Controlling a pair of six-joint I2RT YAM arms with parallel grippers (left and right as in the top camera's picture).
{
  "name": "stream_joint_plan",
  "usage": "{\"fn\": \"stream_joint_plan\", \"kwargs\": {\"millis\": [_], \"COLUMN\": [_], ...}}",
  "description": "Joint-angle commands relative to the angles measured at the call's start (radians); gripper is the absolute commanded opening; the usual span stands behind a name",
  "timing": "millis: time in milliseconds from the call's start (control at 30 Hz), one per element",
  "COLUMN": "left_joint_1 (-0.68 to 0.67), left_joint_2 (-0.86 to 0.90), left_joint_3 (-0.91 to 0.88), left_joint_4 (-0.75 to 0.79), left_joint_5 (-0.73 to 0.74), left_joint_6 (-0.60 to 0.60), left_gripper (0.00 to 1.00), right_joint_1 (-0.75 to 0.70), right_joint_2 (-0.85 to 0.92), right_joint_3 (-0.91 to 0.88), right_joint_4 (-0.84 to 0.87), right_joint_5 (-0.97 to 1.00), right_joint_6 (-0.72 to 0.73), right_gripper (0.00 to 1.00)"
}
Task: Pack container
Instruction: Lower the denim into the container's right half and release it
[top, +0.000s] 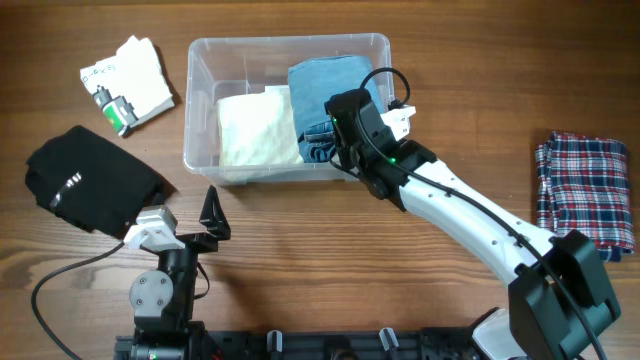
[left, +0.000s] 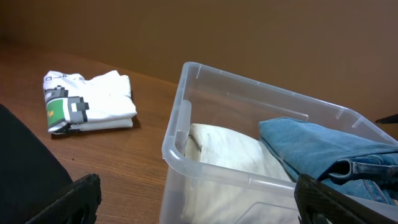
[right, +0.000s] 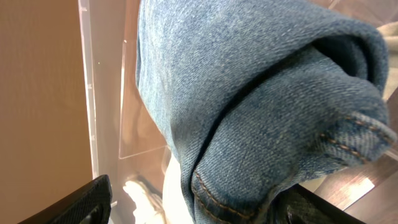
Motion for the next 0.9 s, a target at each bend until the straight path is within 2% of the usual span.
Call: {"fn": "stream_joint_plan", "kwargs": {"millis": [0,233,367,600,700,767,800,867], "left_joint_1": [0.006,0.006,0.006,0.006,0.006,0.006,0.006,0.006], "left_joint_2": [0.000,0.000,0.000,0.000,0.000,0.000,0.000,0.000], "left_joint_3": [-0.006,-0.006,-0.006,-0.006,-0.006,-0.006,-0.006,-0.006], "left_joint_4": [0.003,0.003,0.003,0.003,0.003,0.003,0.003,0.003], "left_joint_5": [0.008,0.008,0.008,0.008,0.008,0.008,0.008,0.008], "left_joint_6": [0.024,0.024,0.024,0.024,0.024,0.024,0.024,0.024], "left_gripper": [1.00,1.00,1.00,1.00,1.00,1.00,1.00,1.00], "right_joint_1": [0.002,0.002,0.001,0.001,0.001,0.001,0.001,0.001], "right_joint_2": [-0.023,-0.101,-0.149,-0.185,-0.185,-0.185,-0.185,-0.185], "right_joint_3": [0.031,0.031,0.031,0.031,0.031,0.031,0.031,0.031], "right_joint_4": [0.014,-0.010,-0.031,-0.045,-0.030,-0.010,0.001,-0.004], "right_joint_5": [-0.021,-0.016,0.015,0.062,0.058,0.040,0.026,0.009], "right_joint_6": [-0.004,-0.036,-0.091,-0.288,-0.513,-0.676,-0.779,-0.950], "right_gripper": [0.84,0.89,0.97,0.86,0.75,0.59,0.47,0.14]}}
